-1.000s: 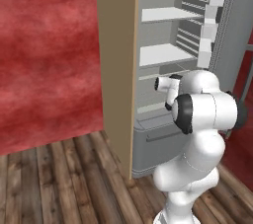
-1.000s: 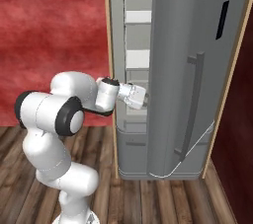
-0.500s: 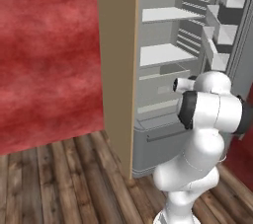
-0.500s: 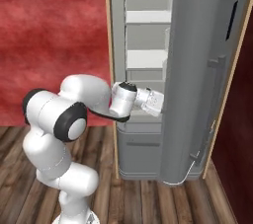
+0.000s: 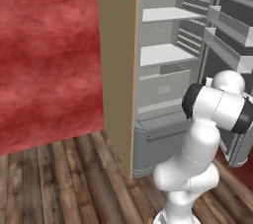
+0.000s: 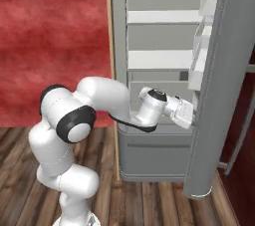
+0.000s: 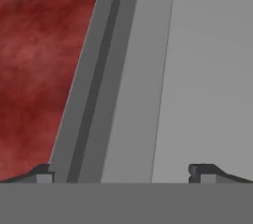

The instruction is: Place one of the steaks on the plate and the other in the bowl. Then place the bowl in the fridge.

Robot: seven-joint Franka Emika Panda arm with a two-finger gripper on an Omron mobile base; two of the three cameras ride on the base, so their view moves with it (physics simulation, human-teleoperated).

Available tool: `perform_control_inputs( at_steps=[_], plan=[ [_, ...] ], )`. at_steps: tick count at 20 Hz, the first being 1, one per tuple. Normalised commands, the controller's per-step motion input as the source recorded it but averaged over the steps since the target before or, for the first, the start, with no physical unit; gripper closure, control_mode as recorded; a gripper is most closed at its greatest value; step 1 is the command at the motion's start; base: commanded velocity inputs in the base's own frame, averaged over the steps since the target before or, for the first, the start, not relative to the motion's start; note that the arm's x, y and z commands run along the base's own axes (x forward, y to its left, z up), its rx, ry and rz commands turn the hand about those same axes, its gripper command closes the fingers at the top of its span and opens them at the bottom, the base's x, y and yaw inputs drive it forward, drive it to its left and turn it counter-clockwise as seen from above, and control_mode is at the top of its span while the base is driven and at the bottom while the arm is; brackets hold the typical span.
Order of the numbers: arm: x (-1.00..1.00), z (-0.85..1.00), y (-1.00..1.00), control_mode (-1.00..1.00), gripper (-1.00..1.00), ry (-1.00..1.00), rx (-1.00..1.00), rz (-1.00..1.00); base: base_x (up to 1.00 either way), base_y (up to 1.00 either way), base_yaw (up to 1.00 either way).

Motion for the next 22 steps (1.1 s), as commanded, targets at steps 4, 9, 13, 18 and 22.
perform_control_inputs(
  at_steps=[4,9,13,18,22],
  plan=[
    [-0.01,-0.06,-1.00,-1.00,-1.00,0.07,0.05,-0.14,0.00,0.00,0.00],
    [-0.01,-0.26,-0.93,-1.00,-1.00,0.00,0.00,-0.07,0.00,0.00,0.00],
    [-0.57,-0.23,-0.35,-1.00,-1.00,-0.12,0.01,0.05,0.00,0.00,0.00],
    [-0.98,0.15,0.61,-1.00,-1.00,-0.14,-0.03,0.17,0.00,0.00,0.00],
    [-0.99,0.64,1.00,-1.00,-1.00,-0.09,-0.13,0.16,0.00,0.00,0.00]
  ],
)
